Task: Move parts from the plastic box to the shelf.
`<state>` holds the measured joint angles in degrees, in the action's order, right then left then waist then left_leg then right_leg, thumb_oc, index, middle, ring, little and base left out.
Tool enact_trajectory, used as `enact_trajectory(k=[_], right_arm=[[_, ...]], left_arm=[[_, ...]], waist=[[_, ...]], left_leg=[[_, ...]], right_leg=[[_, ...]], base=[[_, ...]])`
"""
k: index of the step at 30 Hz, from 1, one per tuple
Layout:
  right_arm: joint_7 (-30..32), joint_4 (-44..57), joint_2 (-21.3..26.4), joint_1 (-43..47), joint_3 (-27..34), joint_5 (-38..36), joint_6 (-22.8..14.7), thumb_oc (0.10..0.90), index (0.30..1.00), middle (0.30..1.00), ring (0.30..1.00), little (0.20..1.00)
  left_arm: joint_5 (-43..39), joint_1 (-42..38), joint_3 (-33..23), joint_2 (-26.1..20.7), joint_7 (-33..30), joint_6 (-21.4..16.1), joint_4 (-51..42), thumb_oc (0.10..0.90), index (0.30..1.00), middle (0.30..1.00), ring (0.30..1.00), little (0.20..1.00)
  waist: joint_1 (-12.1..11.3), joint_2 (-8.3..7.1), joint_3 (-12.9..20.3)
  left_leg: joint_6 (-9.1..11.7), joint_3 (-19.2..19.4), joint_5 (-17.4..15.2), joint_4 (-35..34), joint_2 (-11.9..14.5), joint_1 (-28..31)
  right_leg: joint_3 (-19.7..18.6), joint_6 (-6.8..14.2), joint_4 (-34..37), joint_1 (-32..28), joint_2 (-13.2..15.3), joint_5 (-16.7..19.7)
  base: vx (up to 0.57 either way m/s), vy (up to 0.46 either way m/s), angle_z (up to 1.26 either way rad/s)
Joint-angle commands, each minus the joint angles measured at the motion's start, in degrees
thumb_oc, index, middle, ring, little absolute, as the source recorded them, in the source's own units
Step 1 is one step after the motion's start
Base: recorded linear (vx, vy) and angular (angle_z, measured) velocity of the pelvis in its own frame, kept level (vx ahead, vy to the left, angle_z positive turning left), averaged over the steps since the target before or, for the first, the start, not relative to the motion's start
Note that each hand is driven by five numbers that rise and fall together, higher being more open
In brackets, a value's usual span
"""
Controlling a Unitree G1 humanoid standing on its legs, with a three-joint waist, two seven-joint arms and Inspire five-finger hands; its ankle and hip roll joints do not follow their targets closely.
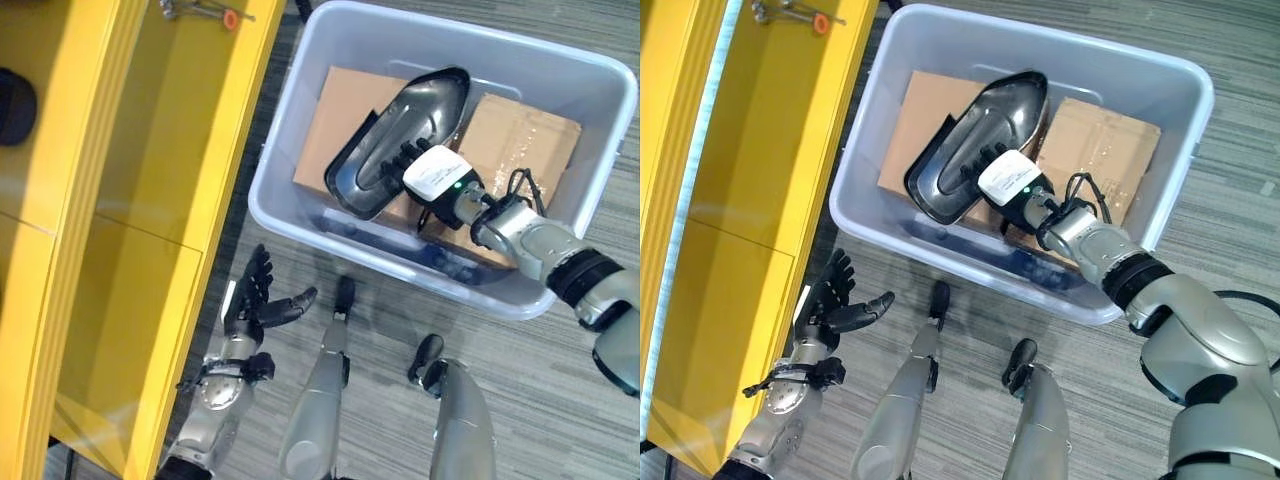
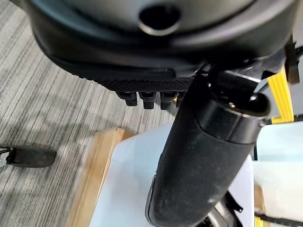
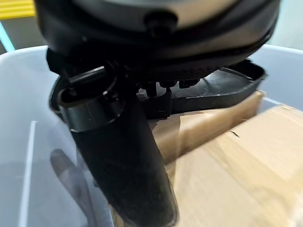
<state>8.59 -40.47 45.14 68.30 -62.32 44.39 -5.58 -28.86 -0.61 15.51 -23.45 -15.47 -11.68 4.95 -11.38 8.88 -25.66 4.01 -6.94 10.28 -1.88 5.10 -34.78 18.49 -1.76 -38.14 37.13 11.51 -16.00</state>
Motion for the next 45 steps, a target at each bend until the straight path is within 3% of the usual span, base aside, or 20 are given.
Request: enact_trajectory(k=[1,5,6,11,24,33,39,45], right_arm=[[1.26,-1.88,0.44,9.08,-3.55,0.97,0.26,0.9,1.0,1.0,1.0,1.0],[0.67,-3.44,-0.43,8.69,-3.96,1.5,0.35,0.9,1.0,1.0,1.0,1.0],[0.04,-4.23,-0.85,8.28,-4.43,2.01,0.24,0.4,0.3,0.3,0.3,0.3],[-1.64,-5.19,-1.07,5.13,-3.48,1.88,0.11,0.4,0.3,0.3,0.3,0.3],[1.15,-6.88,-5.12,0.26,2.46,0.74,2.1,0.4,0.3,0.3,0.3,0.3],[2.83,-4.78,-4.25,0.05,4.95,-0.93,2.82,0.4,0.3,0.3,0.3,0.3],[4.11,2.94,-1.37,0.85,8.07,-4.15,2.95,0.4,0.3,0.3,0.3,0.3],[5.58,16.49,2.91,-0.43,13.95,-7.47,1.83,0.4,0.3,0.3,0.3,0.3]], left_arm=[[0.99,-5.21,-1.9,-1.35,-1.77,-5.67,-4.48,0.9,1.0,1.0,1.0,1.0],[1.01,-5.54,-1.97,-1.14,-1.99,-5.67,-4.59,0.9,1.0,1.0,1.0,1.0],[0.93,-5.86,-1.95,-1.07,-1.95,-5.67,-4.58,0.9,1.0,1.0,1.0,1.0],[0.57,-7.21,-1.95,-0.3,-2.01,-5.92,-3.43,0.9,1.0,1.0,1.0,1.0],[0.95,-7.87,-0.76,0.12,-2.49,-5.45,-3.29,0.9,1.0,1.0,1.0,1.0],[1.26,-7.64,-0.77,-0.32,-1.84,-4.83,-3.28,0.9,1.0,1.0,1.0,1.0],[1.48,-6.91,-1.1,-0.73,-1.15,-4.16,-2.96,0.9,1.0,1.0,1.0,1.0],[1.89,-5.29,-2.85,-1.62,0.36,-3.06,-1.7,0.9,1.0,1.0,1.0,1.0]], waist=[[-1.49,-2.1,-4.13],[-1.89,-2.08,-4.13],[-2.14,-2.12,-4.13],[-2.15,-2.24,-4.13],[-0.85,-2.99,-4.13],[-0.32,-4.11,-2.56],[0.48,-5.76,0.1],[1.98,-9.27,6.6]], left_leg=[[2.56,-0.67,4.87,-3.12,0.07,7.62],[2.35,-1.24,4.76,-3.12,-0.35,7.07],[2.24,-1.54,4.72,-3.12,-0.59,6.87],[2.04,-1.58,4.29,-3.12,-1.1,6.96],[1.72,-0.64,3.52,-3.12,-1.45,9.95],[1.56,0.19,3.23,-3.12,-1.6,12.39],[1.35,0.75,2.33,-3.12,-1.62,15.82],[0.86,1.83,0.01,-3.12,-1.1,22.07]], right_leg=[[0.57,8.68,21.92,-8.92,1.39,18.28],[0.89,8.72,21.93,-8.66,1.59,18.26],[1.12,8.77,21.97,-8.7,1.67,18.27],[1.4,8.84,22.42,-9.16,2.11,18.49],[0.41,8.94,24.67,-12.73,1.86,19.52],[0.2,9.26,27.56,-16.06,1.54,21.18],[0.27,9.61,29.96,-20.32,1.46,21.79],[0.31,10.26,35.12,-27.92,1.07,22.56]], base=[[0.03,0.007,0.05],[0.02,0.001,-0.08],[0.03,0.009,-0.04],[0.02,0.027,0.02],[0.0,0.02,0.0],[-0.02,0.034,-0.02],[0.02,0.039,0.02],[0.09,0.038,-0.1]])
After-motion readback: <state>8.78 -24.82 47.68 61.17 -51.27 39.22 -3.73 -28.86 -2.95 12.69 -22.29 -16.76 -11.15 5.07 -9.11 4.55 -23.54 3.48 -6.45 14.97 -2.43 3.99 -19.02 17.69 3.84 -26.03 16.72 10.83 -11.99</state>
